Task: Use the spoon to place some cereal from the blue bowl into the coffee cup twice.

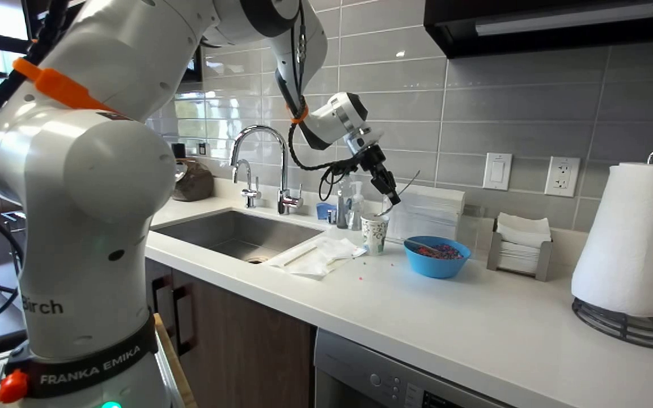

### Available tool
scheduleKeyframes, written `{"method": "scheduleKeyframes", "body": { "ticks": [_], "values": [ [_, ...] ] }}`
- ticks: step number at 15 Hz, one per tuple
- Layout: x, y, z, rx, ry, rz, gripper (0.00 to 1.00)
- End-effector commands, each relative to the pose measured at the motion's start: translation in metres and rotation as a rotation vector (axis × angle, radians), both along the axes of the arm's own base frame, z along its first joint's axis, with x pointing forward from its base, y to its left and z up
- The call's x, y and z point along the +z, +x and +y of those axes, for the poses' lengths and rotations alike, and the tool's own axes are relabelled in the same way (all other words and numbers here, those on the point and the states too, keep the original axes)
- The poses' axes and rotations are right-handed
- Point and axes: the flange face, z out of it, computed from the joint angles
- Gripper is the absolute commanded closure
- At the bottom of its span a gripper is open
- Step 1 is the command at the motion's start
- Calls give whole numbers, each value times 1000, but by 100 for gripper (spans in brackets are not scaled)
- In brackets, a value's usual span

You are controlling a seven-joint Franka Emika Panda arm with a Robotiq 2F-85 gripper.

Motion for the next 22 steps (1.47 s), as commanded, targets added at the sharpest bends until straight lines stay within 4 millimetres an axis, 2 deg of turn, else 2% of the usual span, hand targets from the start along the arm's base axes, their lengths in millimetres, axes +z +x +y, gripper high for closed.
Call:
{"method": "scheduleKeyframes", "body": {
  "ticks": [1,4,6,8,11,13,16,18,22],
  "values": [
    [1,-4,9,1,-42,-68,98],
    [1,-5,12,6,-59,-81,98],
    [5,-3,7,-13,-33,-60,98],
    [15,3,-16,-66,13,-51,98],
    [38,11,-70,-189,58,-74,98],
    [44,16,-103,-264,76,-73,98],
    [38,20,-149,-367,75,-64,98],
    [29,22,-170,-413,58,-62,98],
    [1,26,-182,-441,17,-54,98]
  ]
}}
